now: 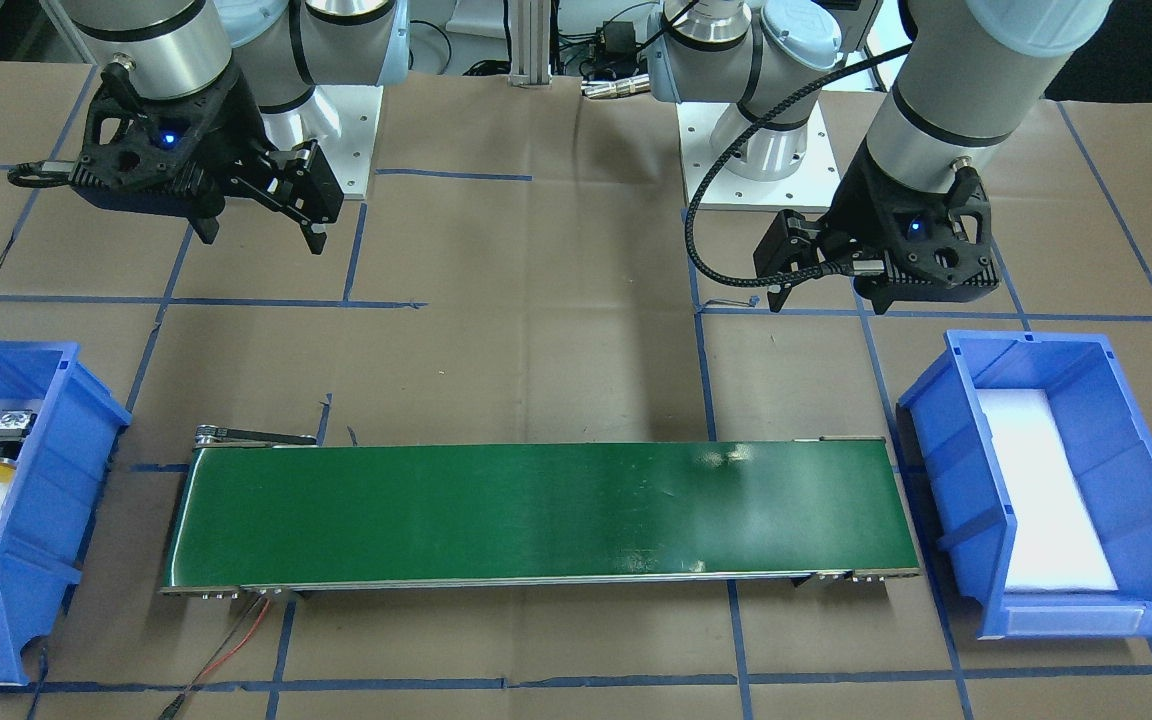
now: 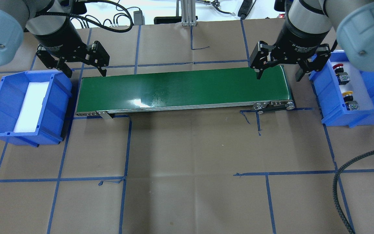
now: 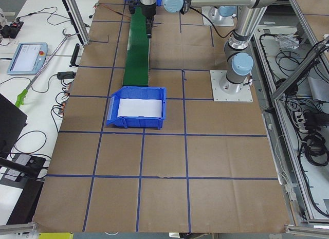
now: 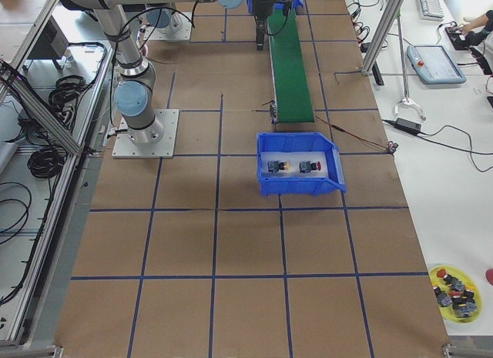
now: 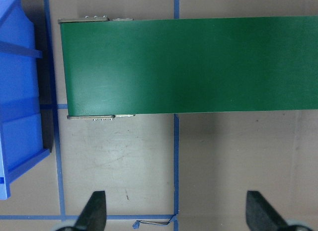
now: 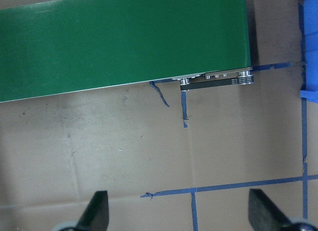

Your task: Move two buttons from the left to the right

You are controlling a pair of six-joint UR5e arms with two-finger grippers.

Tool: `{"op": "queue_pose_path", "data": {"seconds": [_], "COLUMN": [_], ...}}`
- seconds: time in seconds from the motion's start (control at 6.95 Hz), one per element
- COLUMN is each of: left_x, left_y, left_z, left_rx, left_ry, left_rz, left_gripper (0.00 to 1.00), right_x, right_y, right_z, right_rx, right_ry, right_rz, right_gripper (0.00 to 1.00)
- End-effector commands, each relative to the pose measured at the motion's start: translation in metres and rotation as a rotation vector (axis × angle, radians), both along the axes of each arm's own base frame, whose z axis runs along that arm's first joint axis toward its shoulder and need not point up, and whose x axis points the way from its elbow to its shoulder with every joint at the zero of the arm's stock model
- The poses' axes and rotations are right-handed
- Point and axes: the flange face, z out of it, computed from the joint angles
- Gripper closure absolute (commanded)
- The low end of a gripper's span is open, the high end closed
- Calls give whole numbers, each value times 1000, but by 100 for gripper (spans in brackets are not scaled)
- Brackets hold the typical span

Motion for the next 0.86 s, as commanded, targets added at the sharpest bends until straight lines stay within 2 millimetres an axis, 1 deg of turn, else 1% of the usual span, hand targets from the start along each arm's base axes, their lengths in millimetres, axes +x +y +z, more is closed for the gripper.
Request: {"op": "queue_pose_path", "data": {"seconds": [0.0,0.72], "left_x": [0,0], "left_y": [0,0], "left_z": [0,0], "left_rx": [1,1], "left_ry": [0,0], "left_rz": [0,0], "left_gripper": [0,0], "right_x": [0,-4], "right_y": [0,-7], "right_z": [-1,-9], "right_rx": [0,13], "right_ry": [2,3], "right_rz": [8,6], "right_gripper": [0,0]}}
